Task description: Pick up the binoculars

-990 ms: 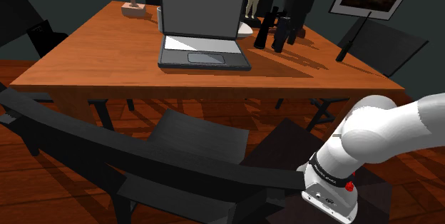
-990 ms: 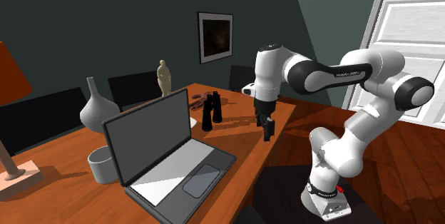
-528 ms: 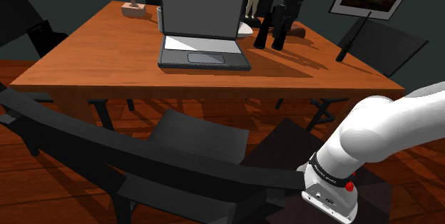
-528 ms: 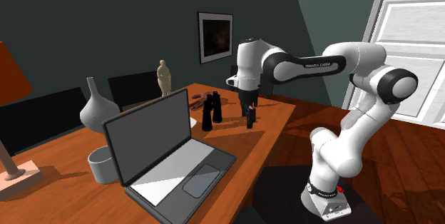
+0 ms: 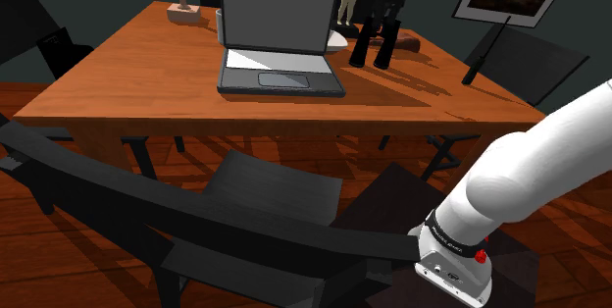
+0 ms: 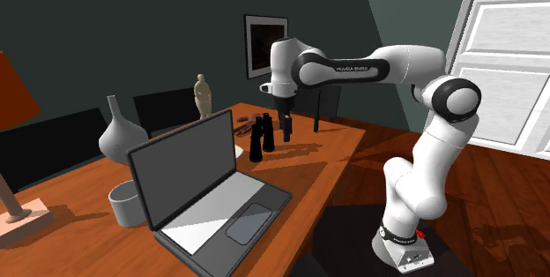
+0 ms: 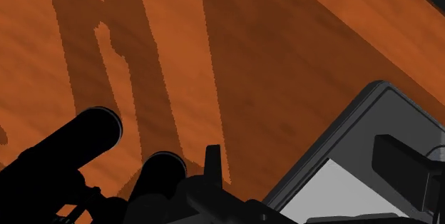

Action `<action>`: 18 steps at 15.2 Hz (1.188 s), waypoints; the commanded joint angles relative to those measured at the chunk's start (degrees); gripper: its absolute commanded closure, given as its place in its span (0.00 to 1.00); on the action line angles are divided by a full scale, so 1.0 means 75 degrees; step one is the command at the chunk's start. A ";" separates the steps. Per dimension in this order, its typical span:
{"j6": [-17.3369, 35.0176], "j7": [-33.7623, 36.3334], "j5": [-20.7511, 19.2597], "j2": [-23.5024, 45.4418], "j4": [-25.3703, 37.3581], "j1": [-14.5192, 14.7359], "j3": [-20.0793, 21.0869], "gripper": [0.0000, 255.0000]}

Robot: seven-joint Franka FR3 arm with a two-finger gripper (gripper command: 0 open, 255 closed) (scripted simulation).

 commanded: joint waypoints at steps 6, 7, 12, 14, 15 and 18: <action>-0.0311 -0.1179 0.0383 0.2037 0.2407 -0.0312 -0.0714 0.00; -0.0409 -0.1345 0.0481 0.2360 0.2826 -0.0382 -0.0798 0.00; -0.1190 -0.2149 0.1142 0.4239 0.5434 -0.0951 -0.1132 0.00; -0.1059 -0.2135 0.1118 0.4182 0.5249 -0.0947 -0.1110 0.00; -0.0924 -0.2121 0.1095 0.4118 0.5052 -0.0926 -0.1105 0.00; -0.0541 -0.2081 0.1041 0.3960 0.4517 -0.0873 -0.1093 0.00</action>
